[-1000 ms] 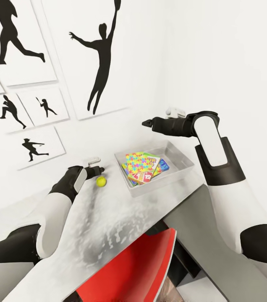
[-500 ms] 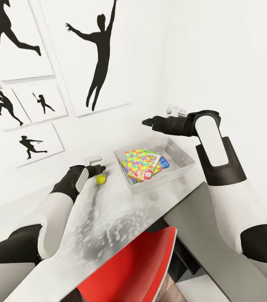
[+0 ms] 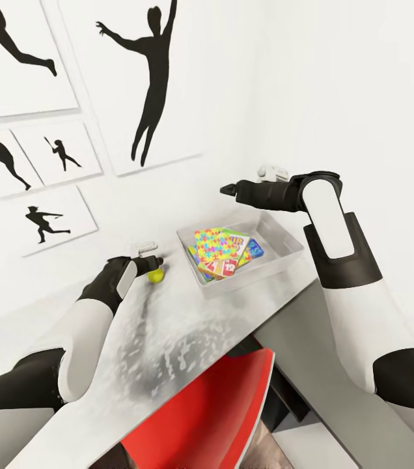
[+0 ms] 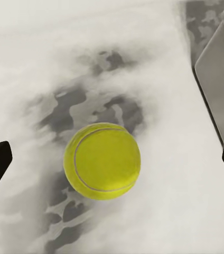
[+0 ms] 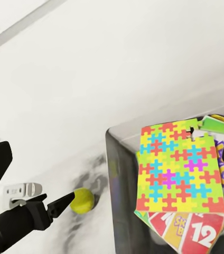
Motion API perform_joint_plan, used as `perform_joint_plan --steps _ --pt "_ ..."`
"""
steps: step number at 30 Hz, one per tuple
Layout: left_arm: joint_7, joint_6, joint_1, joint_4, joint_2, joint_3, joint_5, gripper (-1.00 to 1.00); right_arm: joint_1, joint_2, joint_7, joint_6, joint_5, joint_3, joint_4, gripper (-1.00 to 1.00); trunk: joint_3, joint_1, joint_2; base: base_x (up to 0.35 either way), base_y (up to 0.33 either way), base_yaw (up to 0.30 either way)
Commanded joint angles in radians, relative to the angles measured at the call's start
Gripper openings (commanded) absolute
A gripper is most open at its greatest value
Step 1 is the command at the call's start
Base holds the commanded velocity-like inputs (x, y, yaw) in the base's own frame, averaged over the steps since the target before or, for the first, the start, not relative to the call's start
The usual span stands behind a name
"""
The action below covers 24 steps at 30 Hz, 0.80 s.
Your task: Put all the toys in the child's room - the three board games (two on the bed and one on the table), the two jigsaw puzzles on the table, and the tennis ball on the table - inside the toy box on the table in the child's room.
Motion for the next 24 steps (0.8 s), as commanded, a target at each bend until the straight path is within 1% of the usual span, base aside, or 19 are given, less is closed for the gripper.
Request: perform_joint_plan --steps 1,10,24 --pt "0.004 0.005 -0.001 -0.002 -0.001 0.004 0.005 1.00 -0.001 -0.001 -0.010 0.001 -0.009 0.002 -0.001 1.00 -0.003 0.001 -0.002 0.000 0.000 0.000" --pt "0.005 -0.028 -0.005 -0.004 -0.001 0.004 0.005 1.00 -0.001 0.000 -0.010 0.001 -0.009 0.002 -0.001 1.00 -0.018 0.001 -0.002 0.000 0.000 0.000" --pt "0.006 -0.035 -0.009 -0.023 0.000 0.003 0.005 1.00 -0.001 0.000 -0.009 0.001 -0.009 0.002 -0.001 1.00 -0.041 0.001 -0.002 0.000 0.000 0.000"
